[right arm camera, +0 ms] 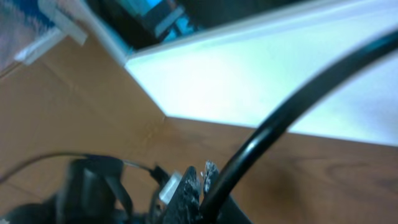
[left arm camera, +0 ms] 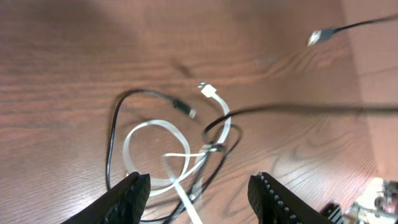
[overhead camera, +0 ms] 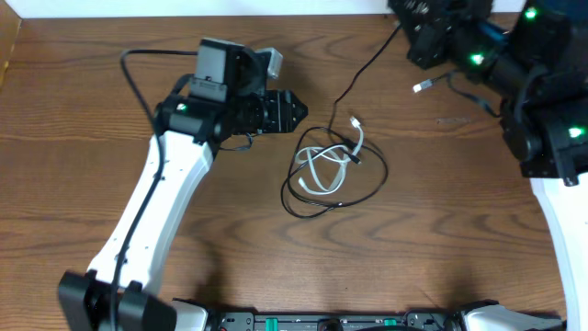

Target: Untangle cables

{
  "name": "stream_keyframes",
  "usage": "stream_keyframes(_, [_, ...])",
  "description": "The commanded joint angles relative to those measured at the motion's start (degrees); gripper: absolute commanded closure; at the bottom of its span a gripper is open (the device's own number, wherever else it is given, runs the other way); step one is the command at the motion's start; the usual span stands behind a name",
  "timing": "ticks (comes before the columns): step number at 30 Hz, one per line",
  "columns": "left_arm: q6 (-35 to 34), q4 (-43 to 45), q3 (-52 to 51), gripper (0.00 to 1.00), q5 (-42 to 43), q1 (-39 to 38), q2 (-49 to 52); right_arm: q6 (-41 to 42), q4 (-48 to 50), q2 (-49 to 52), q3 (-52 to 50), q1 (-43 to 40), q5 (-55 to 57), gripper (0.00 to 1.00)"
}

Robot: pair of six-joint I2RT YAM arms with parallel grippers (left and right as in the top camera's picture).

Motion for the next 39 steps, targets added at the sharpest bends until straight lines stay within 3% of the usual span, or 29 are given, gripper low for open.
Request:
stream_keyframes(1, [4.48, -0.04, -0.96, 0.44, -0.46, -3.54, 4.90, 1.05, 0.22, -0.22, 2.56, -0.72, 1.86, 0.99])
stream_keyframes(9, [15.61, -0.24, -0.96, 0.44, -0.48, -9.92, 14.34, 0.79, -3.78, -0.22, 2.54, -1.40, 1.88, 0.99])
stream_keyframes(15, [16.46, -0.72, -1.01, 0.45, -1.42, -9.97, 19.58, 0.81, -2.34, -0.35, 2.56, -3.56, 1.90, 0.99])
stream_keyframes(26, [16.44, -0.11, -0.98, 0.47, -1.60, -9.88, 20.76, -5.25, -1.97, 3.98, 2.54, -26.75, 9.57, 0.99])
stream_keyframes(31, [16.35, -0.11, -0.98, 0.47, -1.55, -9.88, 20.76, -7.63, 7.39, 11.72, 2.54, -35.30, 9.60, 0.99])
stream_keyframes(39, [16.17, -0.11, -0.98, 0.46, -1.57, -9.88, 20.76, -12.28, 25.09, 29.88, 2.54, -38.36, 19.54, 0.99])
